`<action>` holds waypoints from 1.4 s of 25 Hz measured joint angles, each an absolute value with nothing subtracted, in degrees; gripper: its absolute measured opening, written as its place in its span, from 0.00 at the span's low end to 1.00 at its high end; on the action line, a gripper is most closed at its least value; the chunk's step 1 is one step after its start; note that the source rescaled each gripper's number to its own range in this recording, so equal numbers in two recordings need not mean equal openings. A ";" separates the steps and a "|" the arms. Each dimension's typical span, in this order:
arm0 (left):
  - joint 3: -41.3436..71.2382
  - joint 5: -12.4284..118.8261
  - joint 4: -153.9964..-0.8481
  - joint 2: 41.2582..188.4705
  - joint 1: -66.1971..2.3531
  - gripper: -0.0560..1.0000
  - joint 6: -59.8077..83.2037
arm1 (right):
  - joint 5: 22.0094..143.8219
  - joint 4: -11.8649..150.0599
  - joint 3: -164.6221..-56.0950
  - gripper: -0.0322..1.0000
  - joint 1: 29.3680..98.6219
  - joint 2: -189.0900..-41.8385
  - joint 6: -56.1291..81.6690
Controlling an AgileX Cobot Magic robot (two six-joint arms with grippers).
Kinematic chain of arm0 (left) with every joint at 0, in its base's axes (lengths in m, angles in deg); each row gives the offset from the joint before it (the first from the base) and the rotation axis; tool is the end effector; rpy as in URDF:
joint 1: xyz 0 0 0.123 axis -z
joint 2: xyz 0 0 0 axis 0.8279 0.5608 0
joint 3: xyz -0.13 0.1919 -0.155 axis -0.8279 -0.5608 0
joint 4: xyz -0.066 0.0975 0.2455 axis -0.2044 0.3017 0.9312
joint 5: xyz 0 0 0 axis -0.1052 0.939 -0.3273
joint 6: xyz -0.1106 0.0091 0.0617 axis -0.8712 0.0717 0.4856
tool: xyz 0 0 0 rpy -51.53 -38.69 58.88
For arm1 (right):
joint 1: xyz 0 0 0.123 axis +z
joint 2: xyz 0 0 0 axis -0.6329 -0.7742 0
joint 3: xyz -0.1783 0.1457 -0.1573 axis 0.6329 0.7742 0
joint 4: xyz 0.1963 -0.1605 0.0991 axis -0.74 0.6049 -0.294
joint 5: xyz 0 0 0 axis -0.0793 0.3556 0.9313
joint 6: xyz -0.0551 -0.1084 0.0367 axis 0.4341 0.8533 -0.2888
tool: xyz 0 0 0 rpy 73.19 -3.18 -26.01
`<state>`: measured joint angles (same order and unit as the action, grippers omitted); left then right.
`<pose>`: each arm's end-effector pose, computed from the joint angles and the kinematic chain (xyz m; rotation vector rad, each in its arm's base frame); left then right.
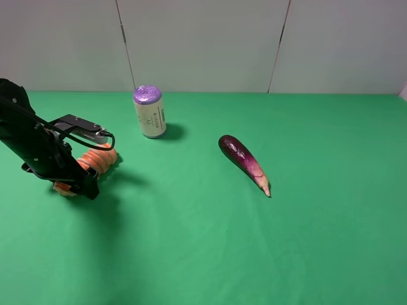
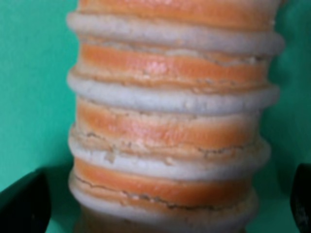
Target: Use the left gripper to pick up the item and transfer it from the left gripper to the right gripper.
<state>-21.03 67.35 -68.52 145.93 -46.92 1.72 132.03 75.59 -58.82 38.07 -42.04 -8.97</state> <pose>0.3068 -0.0516 0.0469 0.7117 2.7636 0.0034 0.0535 0.0015 0.2760 0.0008 1.9964 0.0029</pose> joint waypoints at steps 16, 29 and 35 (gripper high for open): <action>-21.03 66.24 -68.57 145.93 -46.92 0.23 2.45 | 132.03 75.59 -58.82 1.00 38.07 -42.04 -8.97; -21.03 66.09 -68.62 145.86 -46.74 0.14 2.45 | 132.03 75.59 -58.82 1.00 38.07 -42.04 -8.97; -21.03 67.26 -68.62 141.50 -46.74 0.12 2.45 | 132.03 75.59 -58.82 1.00 38.07 -42.04 -8.97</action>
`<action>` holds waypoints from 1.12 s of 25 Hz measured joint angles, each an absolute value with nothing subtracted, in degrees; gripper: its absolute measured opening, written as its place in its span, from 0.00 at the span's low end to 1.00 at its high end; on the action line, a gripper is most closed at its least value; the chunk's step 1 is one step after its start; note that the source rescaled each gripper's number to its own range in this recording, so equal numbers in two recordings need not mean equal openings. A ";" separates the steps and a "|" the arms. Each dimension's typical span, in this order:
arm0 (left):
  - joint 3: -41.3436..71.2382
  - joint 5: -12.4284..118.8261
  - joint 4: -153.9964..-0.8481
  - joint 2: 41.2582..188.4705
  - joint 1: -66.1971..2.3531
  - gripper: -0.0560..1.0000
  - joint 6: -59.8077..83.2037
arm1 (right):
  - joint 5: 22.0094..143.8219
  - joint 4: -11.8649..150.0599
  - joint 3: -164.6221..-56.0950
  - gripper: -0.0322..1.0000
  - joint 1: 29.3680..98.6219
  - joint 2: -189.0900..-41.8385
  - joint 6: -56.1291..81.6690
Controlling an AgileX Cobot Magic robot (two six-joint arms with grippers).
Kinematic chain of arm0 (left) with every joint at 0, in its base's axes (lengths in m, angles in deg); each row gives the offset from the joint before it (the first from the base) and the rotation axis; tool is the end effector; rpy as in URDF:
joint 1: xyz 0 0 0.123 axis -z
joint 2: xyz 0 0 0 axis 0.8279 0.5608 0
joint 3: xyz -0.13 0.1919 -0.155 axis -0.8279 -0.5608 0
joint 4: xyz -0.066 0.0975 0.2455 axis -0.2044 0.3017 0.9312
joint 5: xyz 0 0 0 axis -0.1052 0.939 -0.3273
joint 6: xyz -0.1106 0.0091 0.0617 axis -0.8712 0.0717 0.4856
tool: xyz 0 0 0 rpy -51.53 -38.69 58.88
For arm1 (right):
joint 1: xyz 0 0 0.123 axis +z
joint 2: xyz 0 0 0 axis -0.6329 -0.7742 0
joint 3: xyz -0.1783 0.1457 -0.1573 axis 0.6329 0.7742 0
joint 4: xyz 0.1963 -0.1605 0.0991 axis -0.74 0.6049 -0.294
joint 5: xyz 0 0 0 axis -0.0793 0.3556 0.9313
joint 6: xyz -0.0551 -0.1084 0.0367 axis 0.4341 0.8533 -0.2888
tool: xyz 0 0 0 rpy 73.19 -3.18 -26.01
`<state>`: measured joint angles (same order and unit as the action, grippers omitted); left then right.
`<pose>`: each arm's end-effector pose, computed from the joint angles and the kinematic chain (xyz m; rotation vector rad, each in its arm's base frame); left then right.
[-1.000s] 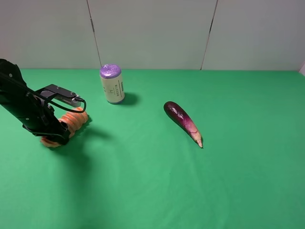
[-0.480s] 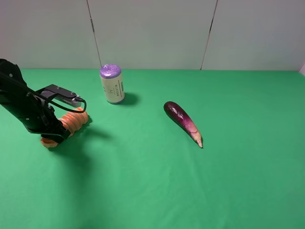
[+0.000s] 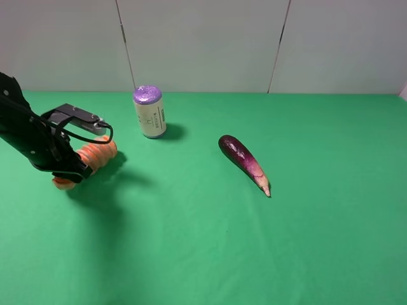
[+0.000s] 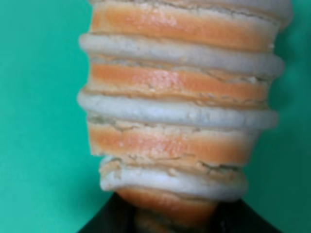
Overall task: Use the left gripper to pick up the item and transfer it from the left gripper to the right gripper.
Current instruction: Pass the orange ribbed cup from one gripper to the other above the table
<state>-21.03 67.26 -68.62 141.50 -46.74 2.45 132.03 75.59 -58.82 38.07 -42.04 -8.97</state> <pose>0.3117 -0.0534 0.0712 0.7126 2.6821 0.0153 0.0535 0.0015 0.2760 0.0008 1.9964 0.0029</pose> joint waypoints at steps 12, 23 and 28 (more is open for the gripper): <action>-21.03 79.14 -68.62 123.33 -46.74 0.09 2.45 | 132.03 75.59 -58.82 1.00 38.07 -42.04 -8.97; -21.08 89.81 -68.62 108.25 -46.74 0.09 5.24 | 132.03 75.59 -58.82 1.00 38.07 -42.04 -8.97; -21.08 93.78 -68.62 103.18 -46.74 0.09 5.34 | 132.03 75.59 -58.82 1.00 38.07 -42.04 -8.97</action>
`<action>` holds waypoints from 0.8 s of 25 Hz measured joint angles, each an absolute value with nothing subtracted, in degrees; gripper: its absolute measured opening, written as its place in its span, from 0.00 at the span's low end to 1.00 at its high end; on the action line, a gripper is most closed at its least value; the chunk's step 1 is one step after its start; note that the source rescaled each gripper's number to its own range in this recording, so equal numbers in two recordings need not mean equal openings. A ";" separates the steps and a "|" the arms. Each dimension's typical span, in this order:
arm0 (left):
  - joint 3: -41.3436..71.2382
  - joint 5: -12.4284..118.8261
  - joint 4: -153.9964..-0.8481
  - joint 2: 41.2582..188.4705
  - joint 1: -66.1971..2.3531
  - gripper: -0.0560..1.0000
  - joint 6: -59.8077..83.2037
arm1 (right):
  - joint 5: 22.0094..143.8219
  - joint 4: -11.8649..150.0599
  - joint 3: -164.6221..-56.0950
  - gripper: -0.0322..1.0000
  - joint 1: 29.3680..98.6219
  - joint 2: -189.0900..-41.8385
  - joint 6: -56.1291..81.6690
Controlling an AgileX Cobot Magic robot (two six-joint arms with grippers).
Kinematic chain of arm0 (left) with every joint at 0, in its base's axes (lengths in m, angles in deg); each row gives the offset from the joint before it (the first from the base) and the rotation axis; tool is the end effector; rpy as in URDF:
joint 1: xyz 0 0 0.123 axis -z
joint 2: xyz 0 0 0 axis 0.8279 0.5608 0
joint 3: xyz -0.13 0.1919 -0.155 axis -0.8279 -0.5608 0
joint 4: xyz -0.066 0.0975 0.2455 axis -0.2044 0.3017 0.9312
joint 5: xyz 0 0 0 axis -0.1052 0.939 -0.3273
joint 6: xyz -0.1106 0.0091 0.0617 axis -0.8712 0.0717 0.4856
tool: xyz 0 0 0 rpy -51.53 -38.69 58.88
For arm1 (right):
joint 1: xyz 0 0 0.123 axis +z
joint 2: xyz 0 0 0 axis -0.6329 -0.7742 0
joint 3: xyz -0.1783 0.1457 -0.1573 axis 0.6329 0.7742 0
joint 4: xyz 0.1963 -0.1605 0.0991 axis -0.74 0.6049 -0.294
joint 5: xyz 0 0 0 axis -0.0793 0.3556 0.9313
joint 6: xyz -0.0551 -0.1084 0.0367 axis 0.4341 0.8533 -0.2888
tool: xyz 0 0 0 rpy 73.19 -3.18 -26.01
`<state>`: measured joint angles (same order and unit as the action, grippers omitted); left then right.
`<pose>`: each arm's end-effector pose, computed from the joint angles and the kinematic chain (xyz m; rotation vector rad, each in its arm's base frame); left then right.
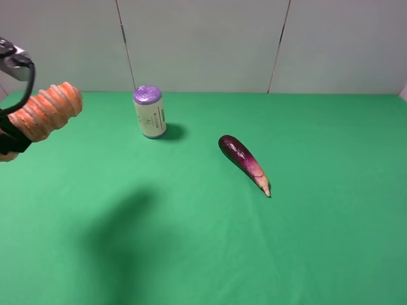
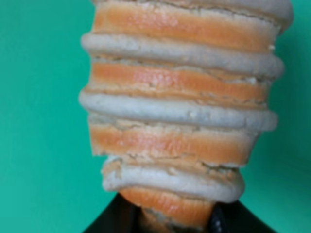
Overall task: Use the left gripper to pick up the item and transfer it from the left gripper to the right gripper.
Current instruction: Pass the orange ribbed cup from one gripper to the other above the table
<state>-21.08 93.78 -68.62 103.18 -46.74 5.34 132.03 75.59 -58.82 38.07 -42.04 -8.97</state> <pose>0.2354 -0.0453 0.2365 0.7606 2.4526 0.0268 0.0535 0.0015 0.2760 0.0008 1.9964 0.0029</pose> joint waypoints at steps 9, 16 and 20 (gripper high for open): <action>-19.69 95.68 -68.57 101.76 -43.83 0.09 5.49 | 132.03 75.39 -58.82 1.00 38.07 -42.04 -8.97; -19.69 91.13 -68.57 101.76 -36.74 0.09 9.21 | 131.66 68.34 -59.04 1.00 38.07 -47.87 -8.97; -19.69 87.14 -68.57 101.76 -34.08 0.08 12.41 | 127.46 60.75 -61.31 1.00 38.07 -57.00 -7.89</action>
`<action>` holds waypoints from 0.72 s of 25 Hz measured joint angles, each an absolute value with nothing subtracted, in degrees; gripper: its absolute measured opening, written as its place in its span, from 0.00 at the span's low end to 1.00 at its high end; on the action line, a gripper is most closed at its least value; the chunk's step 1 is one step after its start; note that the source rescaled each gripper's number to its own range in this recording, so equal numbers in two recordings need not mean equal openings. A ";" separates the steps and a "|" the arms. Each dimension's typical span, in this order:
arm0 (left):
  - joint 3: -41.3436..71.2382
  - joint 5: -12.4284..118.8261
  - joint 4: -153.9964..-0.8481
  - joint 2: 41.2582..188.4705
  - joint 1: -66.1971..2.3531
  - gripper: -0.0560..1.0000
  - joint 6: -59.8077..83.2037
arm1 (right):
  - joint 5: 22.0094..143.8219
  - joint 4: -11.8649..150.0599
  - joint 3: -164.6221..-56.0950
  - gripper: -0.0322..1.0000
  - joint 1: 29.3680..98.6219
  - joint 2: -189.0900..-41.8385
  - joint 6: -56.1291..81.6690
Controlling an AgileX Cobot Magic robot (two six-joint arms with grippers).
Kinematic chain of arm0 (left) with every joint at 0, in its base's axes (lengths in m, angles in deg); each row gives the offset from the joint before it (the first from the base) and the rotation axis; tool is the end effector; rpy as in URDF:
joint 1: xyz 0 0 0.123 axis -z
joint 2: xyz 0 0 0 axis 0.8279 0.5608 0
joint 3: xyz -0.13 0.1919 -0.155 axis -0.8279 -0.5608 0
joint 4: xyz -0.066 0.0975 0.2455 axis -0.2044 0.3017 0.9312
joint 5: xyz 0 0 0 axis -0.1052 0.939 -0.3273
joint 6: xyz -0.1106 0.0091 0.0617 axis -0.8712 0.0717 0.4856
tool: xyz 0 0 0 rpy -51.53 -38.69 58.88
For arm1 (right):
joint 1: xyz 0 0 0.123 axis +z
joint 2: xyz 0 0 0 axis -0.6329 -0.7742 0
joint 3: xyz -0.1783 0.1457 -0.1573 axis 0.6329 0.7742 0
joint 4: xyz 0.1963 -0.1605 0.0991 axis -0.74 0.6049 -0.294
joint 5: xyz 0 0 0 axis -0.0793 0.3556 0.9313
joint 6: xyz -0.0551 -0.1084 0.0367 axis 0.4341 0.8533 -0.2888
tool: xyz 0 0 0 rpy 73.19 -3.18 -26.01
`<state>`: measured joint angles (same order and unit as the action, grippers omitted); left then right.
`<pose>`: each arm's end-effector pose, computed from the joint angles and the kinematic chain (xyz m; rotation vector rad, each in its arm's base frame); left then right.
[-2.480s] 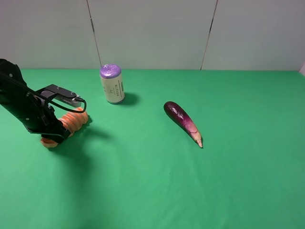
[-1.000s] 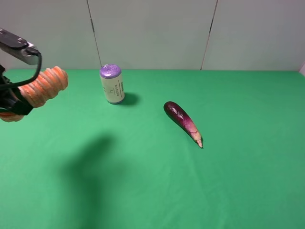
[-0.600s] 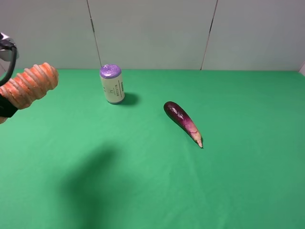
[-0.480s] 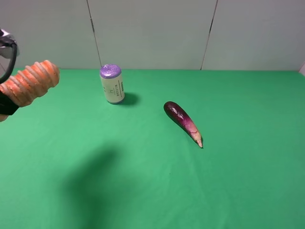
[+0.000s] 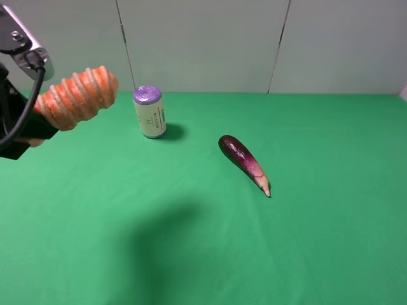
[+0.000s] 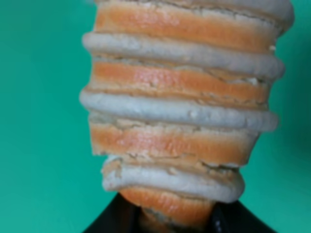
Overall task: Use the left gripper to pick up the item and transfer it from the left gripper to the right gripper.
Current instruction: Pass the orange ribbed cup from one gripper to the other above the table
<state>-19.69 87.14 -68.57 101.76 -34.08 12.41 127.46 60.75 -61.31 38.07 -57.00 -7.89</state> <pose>0.2312 -0.0993 0.2599 1.0915 2.1419 0.0156 0.0945 0.0266 0.2842 0.0261 2.1143 0.3067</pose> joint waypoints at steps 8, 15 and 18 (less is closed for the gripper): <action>-19.69 78.48 -68.63 106.83 -29.72 0.07 20.22 | 122.76 36.76 -66.30 1.00 38.07 -75.65 10.46; -19.69 68.80 -68.63 114.21 -22.60 0.07 20.62 | 122.16 26.21 -69.88 1.00 38.07 -88.08 22.82; -19.69 64.64 -68.63 117.12 -19.31 0.07 20.62 | 121.96 24.97 -70.83 1.00 38.07 -92.72 26.22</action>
<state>-19.69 64.64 -68.63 117.12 -19.31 20.62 121.96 24.97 -70.83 38.07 -92.72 26.22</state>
